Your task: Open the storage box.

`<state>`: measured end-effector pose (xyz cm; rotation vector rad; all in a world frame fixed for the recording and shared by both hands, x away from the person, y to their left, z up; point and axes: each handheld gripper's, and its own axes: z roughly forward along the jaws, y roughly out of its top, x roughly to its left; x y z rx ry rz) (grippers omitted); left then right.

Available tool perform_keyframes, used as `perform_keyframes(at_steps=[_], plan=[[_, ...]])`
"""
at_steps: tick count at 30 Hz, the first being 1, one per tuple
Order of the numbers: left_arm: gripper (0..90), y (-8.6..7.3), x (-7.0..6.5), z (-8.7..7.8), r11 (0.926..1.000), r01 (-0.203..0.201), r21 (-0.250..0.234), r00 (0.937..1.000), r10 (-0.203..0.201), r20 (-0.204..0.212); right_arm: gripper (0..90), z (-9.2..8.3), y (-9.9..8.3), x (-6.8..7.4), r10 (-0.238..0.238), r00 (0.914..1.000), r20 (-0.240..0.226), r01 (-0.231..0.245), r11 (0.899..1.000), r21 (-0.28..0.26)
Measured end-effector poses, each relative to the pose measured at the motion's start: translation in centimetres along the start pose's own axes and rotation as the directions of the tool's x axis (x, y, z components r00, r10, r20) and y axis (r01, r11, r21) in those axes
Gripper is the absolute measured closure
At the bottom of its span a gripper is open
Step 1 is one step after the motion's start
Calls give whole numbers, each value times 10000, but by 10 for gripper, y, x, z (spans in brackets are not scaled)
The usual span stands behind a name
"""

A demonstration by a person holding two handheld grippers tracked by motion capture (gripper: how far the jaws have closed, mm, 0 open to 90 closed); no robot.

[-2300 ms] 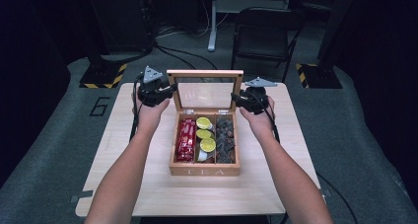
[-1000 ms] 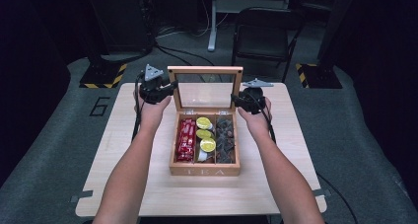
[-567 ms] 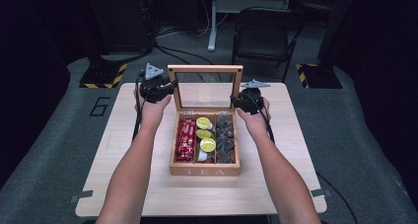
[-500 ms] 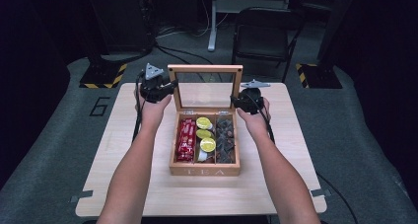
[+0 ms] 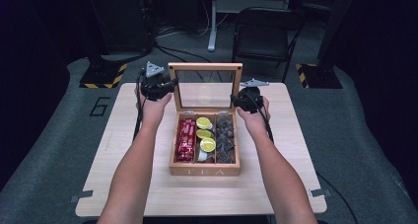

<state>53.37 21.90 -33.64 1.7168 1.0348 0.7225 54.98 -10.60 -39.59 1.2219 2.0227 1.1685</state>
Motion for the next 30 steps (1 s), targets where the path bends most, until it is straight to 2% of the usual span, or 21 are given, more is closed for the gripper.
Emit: perform_keyframes(at_steps=[6, 10, 13, 20, 30], plan=[[645, 0, 1, 1, 10000, 49, -17, 10000, -49, 70, 647, 1, 2, 0, 100, 9999, -25, -100, 9999, 90], [598, 0, 1, 3, 10000, 64, -37, 9999, -63, 130, 648, 2, 2, -1, 81, 10000, -12, -81, 9999, 120], [564, 0, 0, 5, 9998, 162, -107, 9998, -161, 130, 648, 2, 3, -1, 268, 9996, 2, -268, 9996, 133], [529, -4, 2, 8, 9998, 211, 68, 9996, -212, 173, 648, 4, 7, -2, 304, 9995, 49, -305, 9989, 350], [515, -10, 12, -1, 9986, 515, 113, 9987, -515, -14, 649, 8, 10, -3, 461, 9989, 91, -464, 9977, 498]])
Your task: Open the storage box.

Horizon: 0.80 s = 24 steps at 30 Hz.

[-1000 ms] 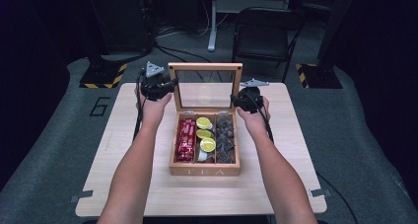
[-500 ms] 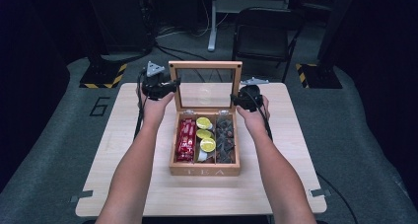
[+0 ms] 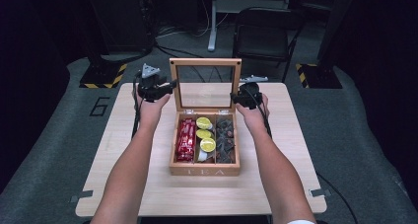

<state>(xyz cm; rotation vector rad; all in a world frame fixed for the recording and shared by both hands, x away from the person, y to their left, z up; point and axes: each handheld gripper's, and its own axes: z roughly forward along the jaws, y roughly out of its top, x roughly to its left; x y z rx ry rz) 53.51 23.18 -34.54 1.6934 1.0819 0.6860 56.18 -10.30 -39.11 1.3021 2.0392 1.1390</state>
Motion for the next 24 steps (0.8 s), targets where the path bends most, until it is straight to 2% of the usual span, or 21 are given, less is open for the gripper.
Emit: perform_keyframes(at_steps=[3, 8, 14, 17, 24], plan=[[516, -2, 0, -2, 9999, -92, 92, 10000, 92, 10, 649, 0, 1, -1, -87, 10000, -27, 87, 10000, 27], [517, -5, -1, -1, 9997, -202, 123, 9998, 201, 77, 649, 1, 2, -1, 81, 10000, 10, -81, 9999, 113], [520, -8, -2, -2, 9998, -191, 105, 9997, 189, 165, 649, 4, 4, -3, 10, 10000, 19, -10, 9998, 184], [523, -10, -3, -2, 9995, -237, 206, 9994, 232, 241, 649, 5, 6, -2, 195, 9998, 37, -196, 9994, 288], [531, -11, -1, -8, 9992, -353, 193, 9992, 350, 184, 649, 10, 9, -5, 144, 9999, 77, -147, 9991, 402]])
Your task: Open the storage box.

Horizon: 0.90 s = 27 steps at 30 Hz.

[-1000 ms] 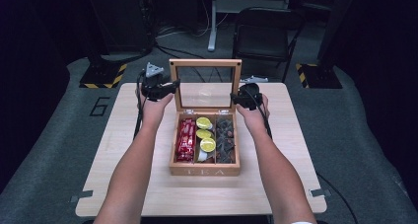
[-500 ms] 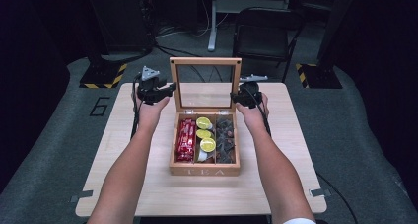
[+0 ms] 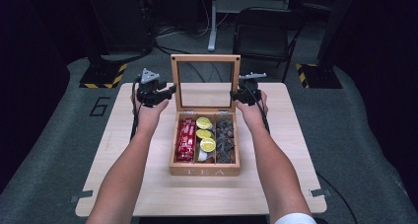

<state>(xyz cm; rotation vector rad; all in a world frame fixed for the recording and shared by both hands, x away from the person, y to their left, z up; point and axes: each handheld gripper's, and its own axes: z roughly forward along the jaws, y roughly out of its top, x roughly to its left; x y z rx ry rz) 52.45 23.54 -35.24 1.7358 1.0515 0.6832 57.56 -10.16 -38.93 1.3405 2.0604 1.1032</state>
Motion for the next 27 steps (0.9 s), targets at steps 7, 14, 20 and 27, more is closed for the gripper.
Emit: perform_keyframes(at_steps=[7, 14, 20, 27], plan=[[539, -2, 7, -8, 10000, -19, 27, 9999, 19, -156, 648, 4, 0, -2, 231, 9997, -31, -231, 9997, -63], [545, -2, 6, -10, 9996, -181, 210, 9998, 182, -25, 647, 8, 4, -1, 319, 9994, 122, -320, 9994, 141], [545, -3, 4, -9, 9995, -172, 282, 9999, 171, 20, 647, 9, 4, -2, 377, 9992, 96, -378, 9991, 179], [543, -5, 6, -11, 9994, -104, 332, 9999, 102, 45, 645, 11, 6, -2, 405, 9990, 167, -410, 9987, 309]])
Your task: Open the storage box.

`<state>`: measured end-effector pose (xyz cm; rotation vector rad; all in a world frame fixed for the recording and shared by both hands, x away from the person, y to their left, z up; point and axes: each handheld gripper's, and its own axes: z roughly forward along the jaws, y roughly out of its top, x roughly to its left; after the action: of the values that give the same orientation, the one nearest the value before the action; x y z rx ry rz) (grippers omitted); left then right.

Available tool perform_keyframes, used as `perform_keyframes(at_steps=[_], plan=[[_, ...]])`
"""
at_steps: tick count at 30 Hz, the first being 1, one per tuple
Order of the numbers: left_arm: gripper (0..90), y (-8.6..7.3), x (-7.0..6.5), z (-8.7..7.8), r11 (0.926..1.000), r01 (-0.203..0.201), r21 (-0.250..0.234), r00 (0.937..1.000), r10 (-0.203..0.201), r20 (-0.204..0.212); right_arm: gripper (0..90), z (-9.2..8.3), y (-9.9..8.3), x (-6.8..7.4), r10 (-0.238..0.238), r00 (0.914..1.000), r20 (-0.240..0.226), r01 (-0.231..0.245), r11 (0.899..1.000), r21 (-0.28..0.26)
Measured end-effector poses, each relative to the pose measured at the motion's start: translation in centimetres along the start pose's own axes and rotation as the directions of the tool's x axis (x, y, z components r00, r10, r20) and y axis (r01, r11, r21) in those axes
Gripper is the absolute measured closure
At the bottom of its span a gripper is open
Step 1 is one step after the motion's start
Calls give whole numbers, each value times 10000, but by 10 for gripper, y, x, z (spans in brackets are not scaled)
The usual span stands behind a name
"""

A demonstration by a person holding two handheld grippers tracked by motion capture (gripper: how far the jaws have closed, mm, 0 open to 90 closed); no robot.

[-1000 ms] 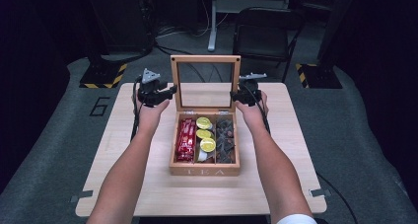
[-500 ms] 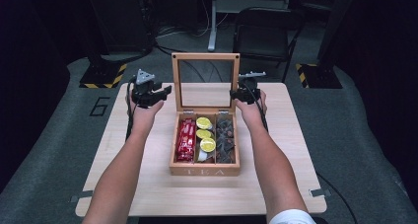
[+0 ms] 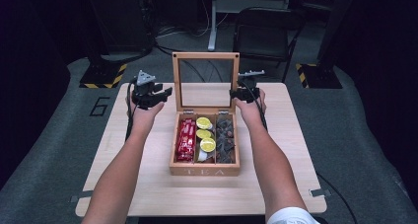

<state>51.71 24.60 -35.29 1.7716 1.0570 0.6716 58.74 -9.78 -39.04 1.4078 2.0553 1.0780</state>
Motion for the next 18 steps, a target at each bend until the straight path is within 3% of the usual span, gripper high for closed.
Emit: perform_keyframes(at_steps=[5, 8, 9, 11, 15, 18], plan=[[540, -3, 1, -1, 10000, 3, 2, 10000, -3, -77, 633, -1, 0, 2, 103, 9999, 135, -102, 9999, -56], [530, -3, 2, -3, 9999, 86, -71, 9999, -86, -82, 552, -3, 0, 5, 111, 9999, 73, -109, 9995, -301], [526, -3, 3, -4, 9999, 143, -96, 9999, -143, 27, 545, -4, 0, 6, 68, 9999, 129, -64, 9994, -339], [525, -3, 3, -4, 10000, 83, -30, 9999, -84, -133, 526, -9, 1, 7, -154, 9998, 105, 159, 9987, -475], [514, -1, 2, -7, 9999, 141, -88, 9998, -142, -134, 502, -19, 2, 10, -103, 9999, -12, 101, 9974, -714], [506, -1, -1, -7, 10000, -33, -31, 9999, 33, -125, 495, -25, 1, 12, -199, 9997, -129, 188, 9963, -839]])
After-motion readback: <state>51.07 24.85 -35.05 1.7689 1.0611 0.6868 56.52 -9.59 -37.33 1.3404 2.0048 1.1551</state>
